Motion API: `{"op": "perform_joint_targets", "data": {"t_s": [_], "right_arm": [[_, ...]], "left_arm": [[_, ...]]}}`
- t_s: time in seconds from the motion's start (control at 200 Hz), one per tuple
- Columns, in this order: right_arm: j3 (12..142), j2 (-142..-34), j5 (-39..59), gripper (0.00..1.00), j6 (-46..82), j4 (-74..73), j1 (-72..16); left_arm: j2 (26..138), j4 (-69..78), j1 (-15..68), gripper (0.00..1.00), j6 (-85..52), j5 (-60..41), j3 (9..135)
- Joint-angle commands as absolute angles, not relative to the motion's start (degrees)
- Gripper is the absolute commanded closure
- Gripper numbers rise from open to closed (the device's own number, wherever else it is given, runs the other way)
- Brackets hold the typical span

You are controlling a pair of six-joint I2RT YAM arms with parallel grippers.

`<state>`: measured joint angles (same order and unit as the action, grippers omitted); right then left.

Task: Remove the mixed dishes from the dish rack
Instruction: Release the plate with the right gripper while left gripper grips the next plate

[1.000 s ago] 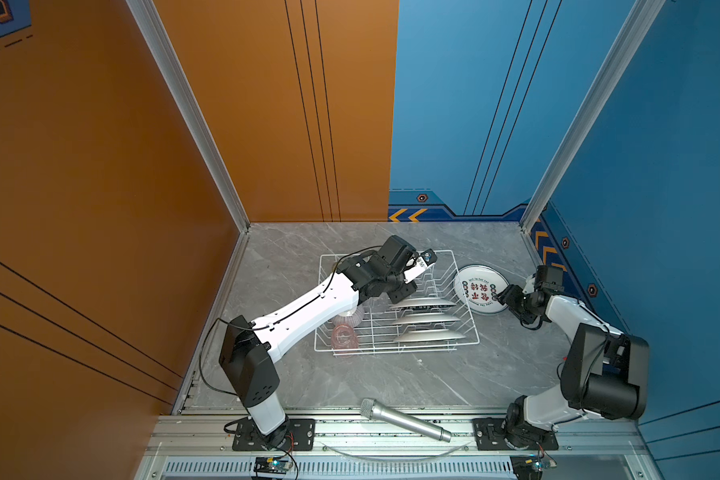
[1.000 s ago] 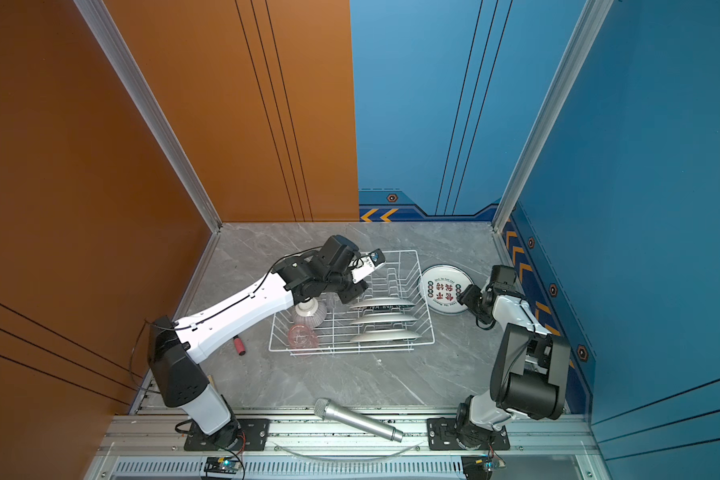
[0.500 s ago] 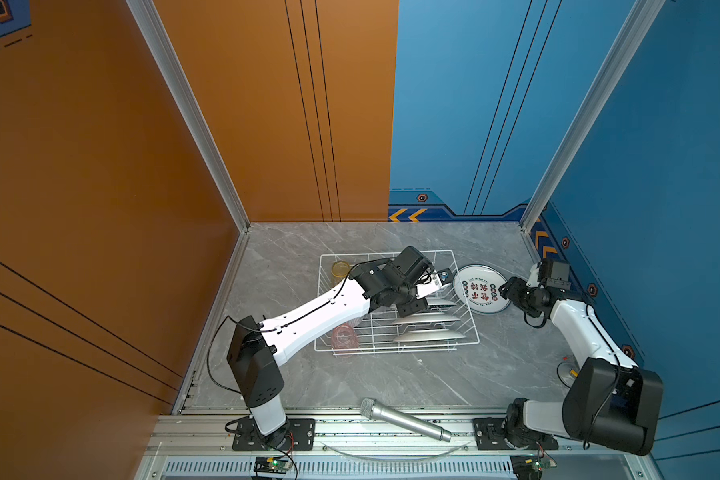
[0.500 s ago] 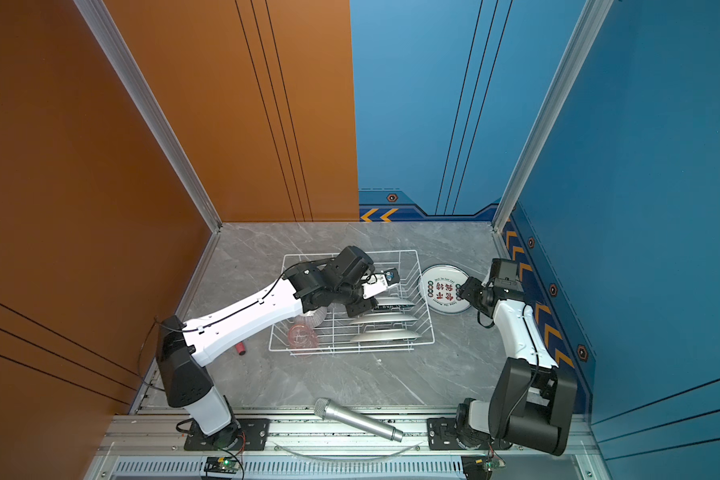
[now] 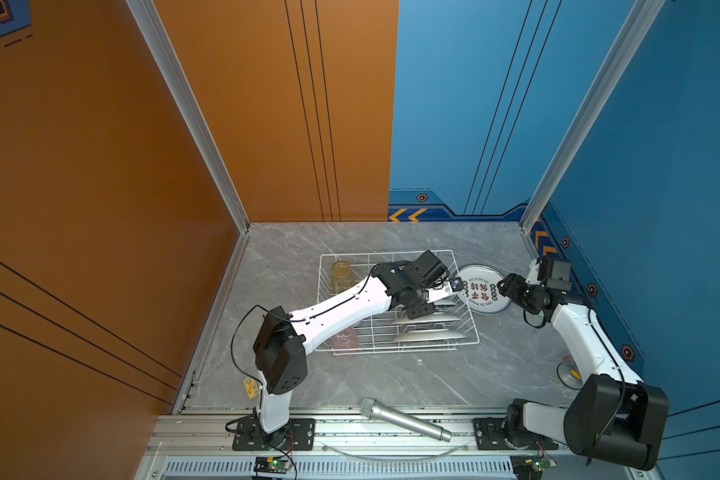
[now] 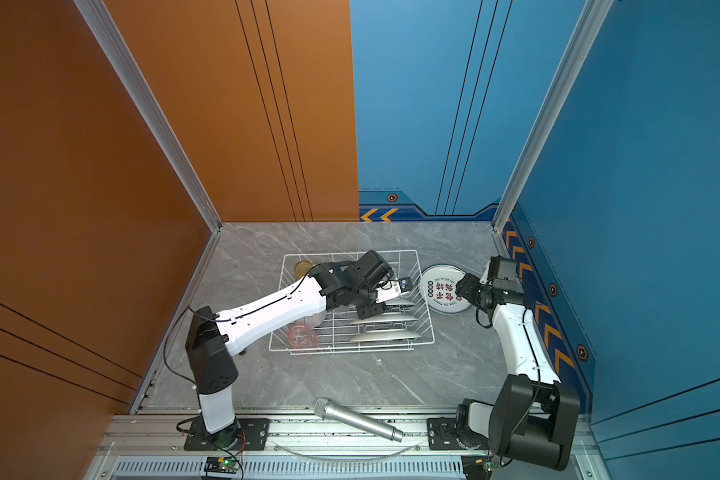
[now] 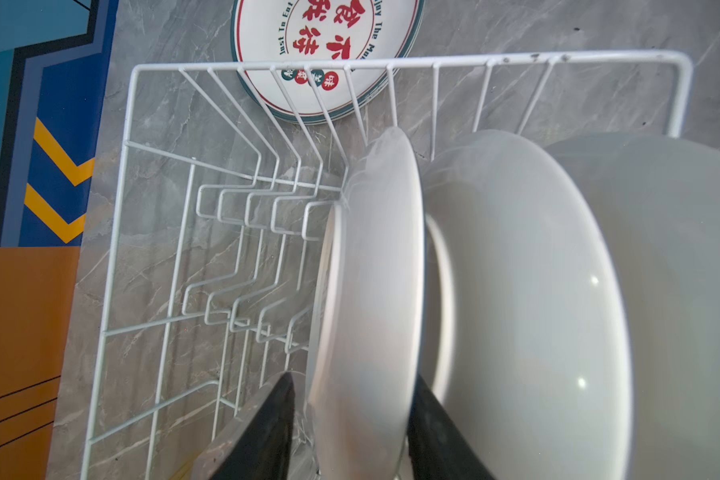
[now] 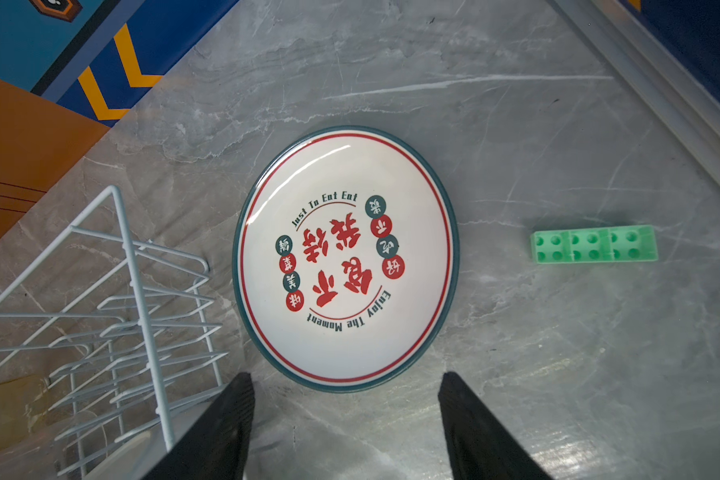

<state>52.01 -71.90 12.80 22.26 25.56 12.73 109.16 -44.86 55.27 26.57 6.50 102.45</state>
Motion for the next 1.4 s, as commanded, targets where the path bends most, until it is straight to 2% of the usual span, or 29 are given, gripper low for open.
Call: {"op": "perform_joint_targets", "data": {"t_s": [0.0,0.255,0.36,0.471,0.706,1.122,1.257,1.392], "right_arm": [[52.6,-70.2,12.8,0.30,22.1,27.0,12.3],[52.0,-69.3,13.0,0.30,22.1,26.6,12.4],[51.6,-68.9,13.2,0.30,22.3,26.2,12.4],[51.3,-68.3,13.4,0.31,22.6,25.8,12.3],[51.0,-67.5,14.2,0.30,22.5,25.5,12.1],[50.5,-64.5,19.3,0.31,21.8,23.2,11.8],[49.1,-62.2,28.2,0.31,21.7,18.3,11.8],[45.8,-59.4,44.4,0.32,25.7,6.6,11.7]], "left_arm": [[111.3,-46.4,56.1,0.61,28.5,11.2,105.4],[114.5,-46.4,57.2,0.85,29.6,17.7,108.1],[115.1,-46.3,57.5,0.90,29.9,19.3,108.7],[115.5,-46.2,57.7,1.00,30.1,21.1,109.6],[112.8,-43.0,57.2,1.00,29.1,25.7,109.9],[101.9,-41.1,53.2,1.00,23.1,22.3,113.4],[98.4,-41.1,49.8,1.00,17.3,16.4,114.0],[95.1,-38.3,42.9,1.00,7.5,0.1,111.8]]}}
